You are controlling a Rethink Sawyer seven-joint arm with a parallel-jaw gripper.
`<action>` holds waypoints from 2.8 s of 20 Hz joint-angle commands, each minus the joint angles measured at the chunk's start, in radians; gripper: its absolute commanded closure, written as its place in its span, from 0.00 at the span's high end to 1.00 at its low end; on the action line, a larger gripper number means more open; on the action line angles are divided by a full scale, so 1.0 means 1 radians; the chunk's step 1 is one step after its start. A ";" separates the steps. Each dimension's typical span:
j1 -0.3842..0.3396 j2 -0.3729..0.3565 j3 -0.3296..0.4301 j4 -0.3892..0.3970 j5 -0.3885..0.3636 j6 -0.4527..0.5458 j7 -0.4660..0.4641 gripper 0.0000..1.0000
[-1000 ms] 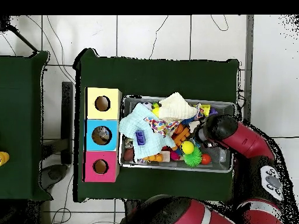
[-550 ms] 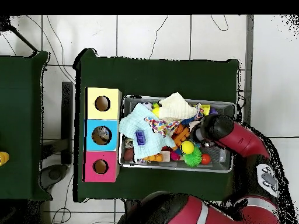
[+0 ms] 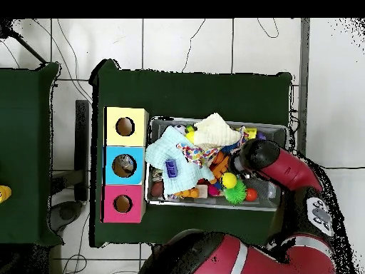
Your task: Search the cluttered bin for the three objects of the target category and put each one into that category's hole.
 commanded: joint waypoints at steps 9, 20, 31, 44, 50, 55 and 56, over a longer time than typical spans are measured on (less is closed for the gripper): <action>-0.004 0.070 0.114 0.012 0.048 -0.050 0.093 1.00; -0.021 0.031 0.112 0.068 0.032 -0.036 0.056 1.00; -0.044 0.021 0.114 0.129 0.005 -0.061 0.014 1.00; -0.105 0.044 0.141 0.215 -0.038 -0.157 -0.036 1.00; -0.123 0.052 0.164 0.224 -0.043 -0.206 -0.038 0.00; -0.106 0.024 0.158 0.203 -0.028 -0.154 -0.015 0.00; -0.100 0.009 0.154 0.200 -0.025 -0.129 -0.013 0.00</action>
